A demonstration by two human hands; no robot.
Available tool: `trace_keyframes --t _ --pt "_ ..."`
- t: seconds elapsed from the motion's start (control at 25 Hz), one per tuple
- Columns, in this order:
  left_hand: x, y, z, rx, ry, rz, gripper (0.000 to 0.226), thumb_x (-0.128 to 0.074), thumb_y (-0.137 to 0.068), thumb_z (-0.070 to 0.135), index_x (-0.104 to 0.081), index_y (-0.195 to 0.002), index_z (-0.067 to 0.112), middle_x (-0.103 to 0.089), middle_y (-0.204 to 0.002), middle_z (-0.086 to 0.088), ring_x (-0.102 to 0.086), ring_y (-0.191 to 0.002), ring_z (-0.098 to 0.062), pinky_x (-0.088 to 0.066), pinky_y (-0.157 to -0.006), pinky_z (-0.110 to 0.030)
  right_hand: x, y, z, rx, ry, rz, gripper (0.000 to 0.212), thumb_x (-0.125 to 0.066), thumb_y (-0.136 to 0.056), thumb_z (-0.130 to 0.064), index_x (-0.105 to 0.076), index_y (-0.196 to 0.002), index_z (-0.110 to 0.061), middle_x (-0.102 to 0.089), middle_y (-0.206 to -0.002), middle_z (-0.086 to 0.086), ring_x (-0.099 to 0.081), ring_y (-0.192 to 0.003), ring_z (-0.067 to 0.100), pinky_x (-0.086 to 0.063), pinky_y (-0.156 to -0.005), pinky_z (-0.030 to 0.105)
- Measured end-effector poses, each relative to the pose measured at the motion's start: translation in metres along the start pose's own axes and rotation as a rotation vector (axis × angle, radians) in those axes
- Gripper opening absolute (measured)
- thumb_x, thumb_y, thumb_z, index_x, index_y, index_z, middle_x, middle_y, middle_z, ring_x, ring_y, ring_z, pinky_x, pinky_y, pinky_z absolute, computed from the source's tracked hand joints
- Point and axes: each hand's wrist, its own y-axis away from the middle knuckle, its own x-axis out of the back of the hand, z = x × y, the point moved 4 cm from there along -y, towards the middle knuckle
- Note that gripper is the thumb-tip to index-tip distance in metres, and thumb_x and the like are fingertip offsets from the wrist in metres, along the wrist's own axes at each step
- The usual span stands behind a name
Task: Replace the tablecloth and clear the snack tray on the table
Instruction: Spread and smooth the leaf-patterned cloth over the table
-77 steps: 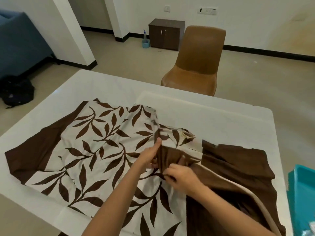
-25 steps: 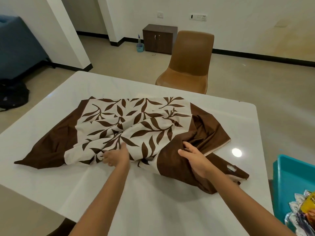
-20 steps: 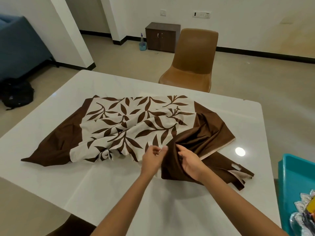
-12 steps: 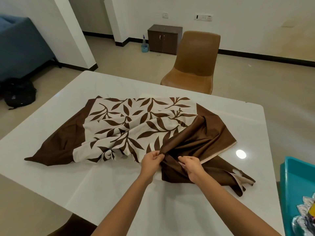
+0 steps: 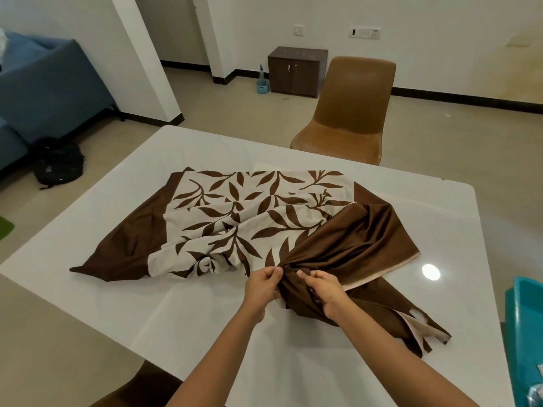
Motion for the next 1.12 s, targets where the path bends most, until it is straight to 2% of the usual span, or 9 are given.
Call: trace_keyframes --t 0.16,0.32,0.48,0.64,0.76,0.84,0.92,1.04,1.12 --pt "0.015 -0.003 -0.001 -0.001 -0.005 0.05 0.018 -0.061 -0.092 0.026 -0.072 -0.099 0.013 -0.071 -0.102 -0.005 -0.066 -0.097 -0.021 -0.059 -0.079 -0.035 0.013 0.0 -0.005 0.142 0.046 0.103 0.033 -0.076 -0.079 -0.028 -0.067 -0.093 0.0 -0.065 -0.076 0.011 -0.052 -0.062 0.021 -0.046 -0.056 0.025" --pt "0.023 -0.005 0.002 -0.052 -0.02 0.093 0.012 -0.065 -0.09 0.026 -0.073 -0.092 0.017 -0.071 -0.098 -0.005 -0.066 -0.096 -0.022 -0.058 -0.082 -0.039 0.019 0.01 -0.02 0.321 0.116 0.151 0.023 -0.076 -0.079 -0.026 -0.067 -0.084 -0.005 -0.068 -0.075 0.009 -0.061 -0.065 0.019 -0.049 -0.057 0.023" --pt "0.042 -0.012 0.007 -0.075 -0.067 0.159 0.012 -0.063 -0.091 0.029 -0.071 -0.09 0.02 -0.069 -0.097 -0.005 -0.064 -0.094 -0.02 -0.058 -0.082 -0.04 0.029 0.011 -0.027 0.34 0.206 0.039 0.023 -0.071 -0.082 -0.032 -0.069 -0.087 -0.01 -0.065 -0.074 0.003 -0.06 -0.068 0.016 -0.051 -0.063 0.025" --pt "0.078 -0.016 -0.001 -0.122 -0.355 0.217 0.019 -0.056 -0.095 0.03 -0.069 -0.086 0.02 -0.068 -0.09 -0.003 -0.062 -0.09 -0.02 -0.056 -0.084 -0.042 0.081 -0.013 -0.04 0.541 0.624 0.553 0.033 -0.064 -0.09 -0.024 -0.058 -0.12 -0.012 -0.056 -0.119 0.012 -0.055 -0.11 0.028 -0.048 -0.092 0.036" --pt "0.106 -0.01 -0.008 -0.094 -0.482 0.371 0.027 -0.05 -0.098 0.024 -0.066 -0.084 0.008 -0.066 -0.089 -0.014 -0.058 -0.083 -0.023 -0.049 -0.079 -0.038 0.116 -0.032 -0.025 0.185 0.698 0.789 0.069 -0.071 -0.083 -0.026 -0.036 -0.137 0.0 -0.041 -0.136 0.026 -0.042 -0.123 0.041 -0.04 -0.101 0.047" --pt "0.119 -0.004 -0.009 -0.047 -0.593 0.544 0.024 -0.047 -0.098 0.018 -0.065 -0.094 0.003 -0.064 -0.098 -0.018 -0.06 -0.092 -0.03 -0.047 -0.078 -0.039 0.122 -0.031 -0.008 -0.057 0.625 0.835 0.08 -0.074 -0.08 -0.031 -0.031 -0.137 0.004 -0.037 -0.136 0.028 -0.041 -0.122 0.042 -0.04 -0.099 0.047" --pt "0.117 0.002 0.0 -0.163 -0.745 0.701 0.024 -0.051 -0.095 0.015 -0.059 -0.115 0.004 -0.059 -0.117 -0.017 -0.056 -0.109 -0.032 -0.046 -0.086 -0.038 0.117 -0.034 0.005 -0.021 0.659 0.815 0.071 -0.073 -0.081 -0.03 -0.036 -0.132 0.004 -0.041 -0.132 0.027 -0.045 -0.117 0.041 -0.043 -0.096 0.046" --pt "0.084 -0.004 0.02 -0.523 -0.867 0.549 0.042 -0.05 -0.097 0.025 -0.045 -0.136 0.011 -0.042 -0.145 -0.014 -0.035 -0.137 -0.029 -0.034 -0.108 -0.04 0.107 -0.044 0.013 0.164 0.56 0.702 0.041 -0.065 -0.089 -0.018 -0.048 -0.12 0.003 -0.055 -0.119 0.026 -0.056 -0.107 0.042 -0.049 -0.091 0.046" --pt "0.071 -0.025 0.024 -0.46 -0.947 0.412 0.056 -0.043 -0.098 0.043 -0.029 -0.148 0.023 -0.016 -0.159 -0.012 -0.01 -0.147 -0.034 -0.021 -0.115 -0.05 0.111 -0.046 0.009 0.223 0.393 0.651 0.03 -0.058 -0.093 -0.018 -0.054 -0.113 0.003 -0.059 -0.111 0.024 -0.057 -0.106 0.042 -0.049 -0.094 0.047"
